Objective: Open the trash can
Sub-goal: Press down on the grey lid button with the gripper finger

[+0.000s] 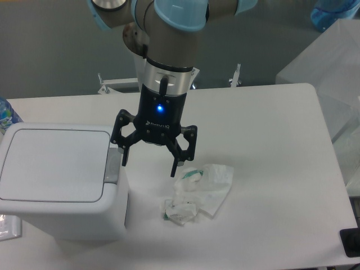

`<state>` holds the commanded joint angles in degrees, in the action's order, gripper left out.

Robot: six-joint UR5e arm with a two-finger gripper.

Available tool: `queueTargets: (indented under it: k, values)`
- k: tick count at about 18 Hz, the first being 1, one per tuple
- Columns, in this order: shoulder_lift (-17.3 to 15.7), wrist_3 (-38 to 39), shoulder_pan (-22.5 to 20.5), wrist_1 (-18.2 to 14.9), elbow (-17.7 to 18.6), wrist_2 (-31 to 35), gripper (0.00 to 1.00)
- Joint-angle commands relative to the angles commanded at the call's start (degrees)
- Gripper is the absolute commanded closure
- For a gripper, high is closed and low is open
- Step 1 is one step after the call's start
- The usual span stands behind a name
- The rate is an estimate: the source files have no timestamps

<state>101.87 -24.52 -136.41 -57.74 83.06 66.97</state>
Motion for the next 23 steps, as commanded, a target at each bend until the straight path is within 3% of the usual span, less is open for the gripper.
queueTargets:
  k: [23]
  values:
    - [0.9,3.4,1.2,0.1,0.1,-0.6,0.00]
